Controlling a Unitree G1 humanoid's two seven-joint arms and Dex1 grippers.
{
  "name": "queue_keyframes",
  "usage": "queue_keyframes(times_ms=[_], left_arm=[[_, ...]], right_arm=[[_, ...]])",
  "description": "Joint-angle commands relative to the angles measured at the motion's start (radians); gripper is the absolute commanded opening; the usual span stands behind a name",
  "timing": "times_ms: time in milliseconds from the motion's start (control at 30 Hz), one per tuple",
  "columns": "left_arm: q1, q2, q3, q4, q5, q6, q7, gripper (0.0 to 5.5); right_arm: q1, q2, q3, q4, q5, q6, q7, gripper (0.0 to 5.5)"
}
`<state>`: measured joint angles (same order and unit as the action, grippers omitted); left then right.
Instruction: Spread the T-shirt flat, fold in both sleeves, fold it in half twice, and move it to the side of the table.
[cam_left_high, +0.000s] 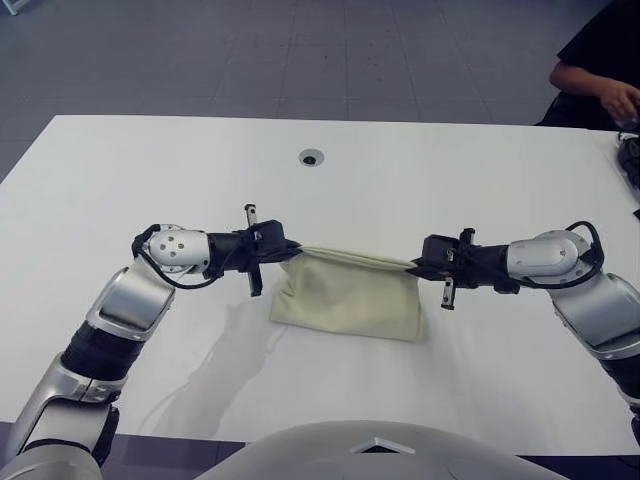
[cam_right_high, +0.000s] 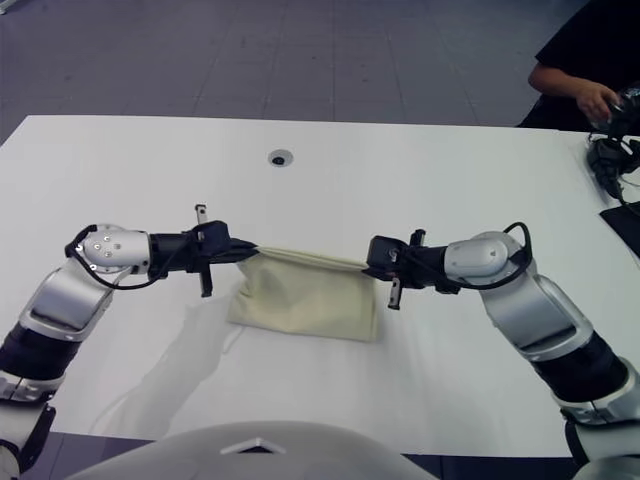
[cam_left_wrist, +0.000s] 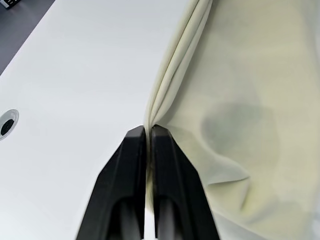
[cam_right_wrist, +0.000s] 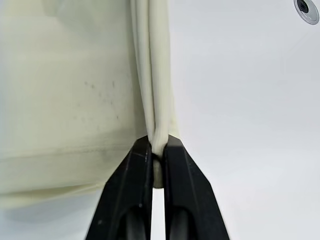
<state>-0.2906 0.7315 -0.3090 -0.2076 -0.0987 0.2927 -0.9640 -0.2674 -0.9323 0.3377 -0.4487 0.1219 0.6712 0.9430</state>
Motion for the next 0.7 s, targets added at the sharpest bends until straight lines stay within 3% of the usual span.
queue_keyframes(times_ms=[33,167,200,433,700], left_arm=[[0.026,0.007,-0.025,0.030,0.047,-0.026,-0.007,0.00],[0.032,-0.003,-0.033,0.052,0.073,-0.045,-0.001,0.00],[0.032,-0.009,-0.034,0.055,0.081,-0.044,0.008,0.35],[-0.020,-0.135,0.030,0.103,0.117,-0.022,0.199,1.48],[-0.070,-0.235,0.122,0.188,0.150,-0.096,0.402,2.88]], right_arm=[[-0.010,0.044,0.038,0.045,-0.045,-0.013,-0.025,0.09],[0.006,0.087,0.044,0.080,-0.064,-0.008,-0.056,0.09],[0.006,0.100,0.042,0.091,-0.065,0.009,-0.066,0.46],[0.000,0.199,-0.005,0.193,-0.094,0.053,-0.199,1.55],[0.015,0.289,-0.053,0.270,-0.147,-0.029,-0.352,2.89]])
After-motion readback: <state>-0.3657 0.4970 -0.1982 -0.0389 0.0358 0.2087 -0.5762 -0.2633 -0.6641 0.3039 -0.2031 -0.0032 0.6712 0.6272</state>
